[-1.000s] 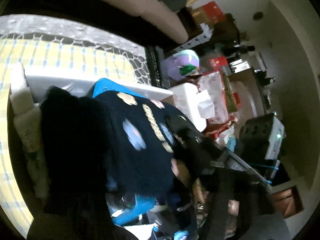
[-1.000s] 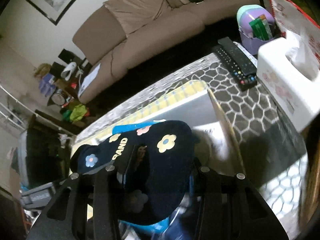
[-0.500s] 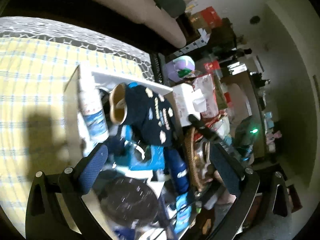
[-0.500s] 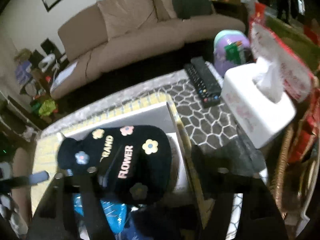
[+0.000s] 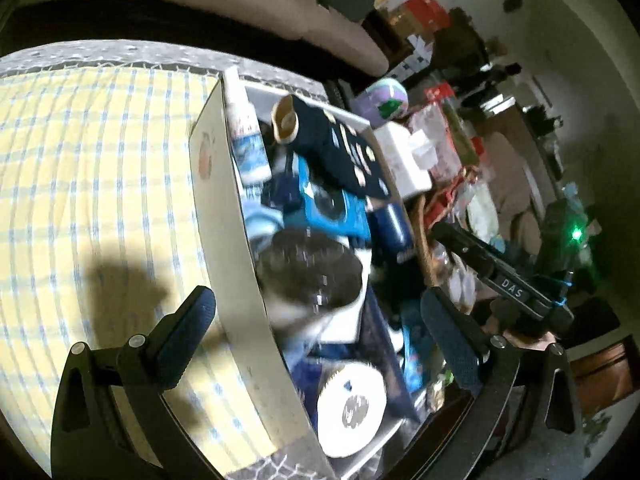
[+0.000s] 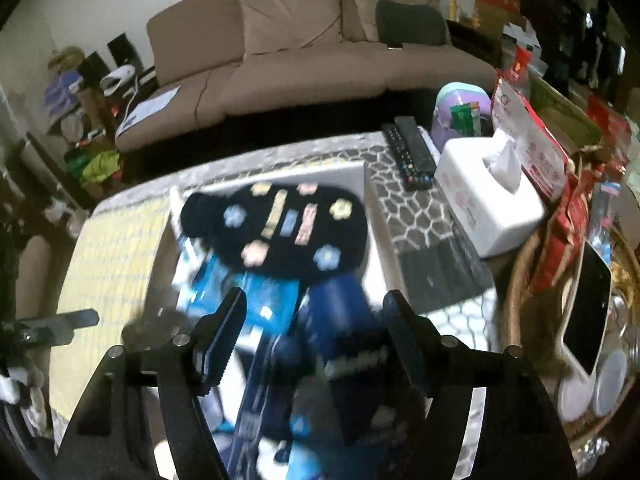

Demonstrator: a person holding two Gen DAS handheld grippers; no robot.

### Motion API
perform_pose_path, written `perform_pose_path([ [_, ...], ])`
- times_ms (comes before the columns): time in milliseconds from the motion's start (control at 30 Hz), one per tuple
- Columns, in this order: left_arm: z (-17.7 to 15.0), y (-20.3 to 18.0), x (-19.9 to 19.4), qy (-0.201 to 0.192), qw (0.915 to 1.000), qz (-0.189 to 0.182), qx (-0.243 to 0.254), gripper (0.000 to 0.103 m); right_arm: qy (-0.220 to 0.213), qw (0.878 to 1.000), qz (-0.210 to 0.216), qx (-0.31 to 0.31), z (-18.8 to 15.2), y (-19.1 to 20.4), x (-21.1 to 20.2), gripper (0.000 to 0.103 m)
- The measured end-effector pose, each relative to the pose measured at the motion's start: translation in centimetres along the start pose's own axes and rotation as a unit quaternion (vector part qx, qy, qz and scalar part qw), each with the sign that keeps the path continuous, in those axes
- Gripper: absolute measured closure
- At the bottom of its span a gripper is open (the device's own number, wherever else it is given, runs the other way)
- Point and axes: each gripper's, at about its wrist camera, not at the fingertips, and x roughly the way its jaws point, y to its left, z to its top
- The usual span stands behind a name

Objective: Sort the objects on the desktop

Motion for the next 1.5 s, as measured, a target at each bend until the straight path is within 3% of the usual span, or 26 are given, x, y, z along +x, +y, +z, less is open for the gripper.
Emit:
perform_pose_path([
  [467, -6.2, -3.7, -2.8, -0.013, 0.9973, 0.062, 0.037, 0.001, -0.015, 0.999, -0.01, -0.035, -6.0, 5.8, -5.8, 0.03],
  [1033, -14.0, -7.0, -7.2, -0.024, 0.9923, 0.09, 0.081, 0.001, -0.034, 0.998, -0.012, -0.047, -12.1, 9.5, -12.1, 0.03],
  [1500, -18.8, -5.4, -13.0, -0.051, 0.989, 0.104, 0.093, 0.0, -0.048, 0.998, 0.001, -0.046, -15.8, 13.1, -15.9, 0.029],
])
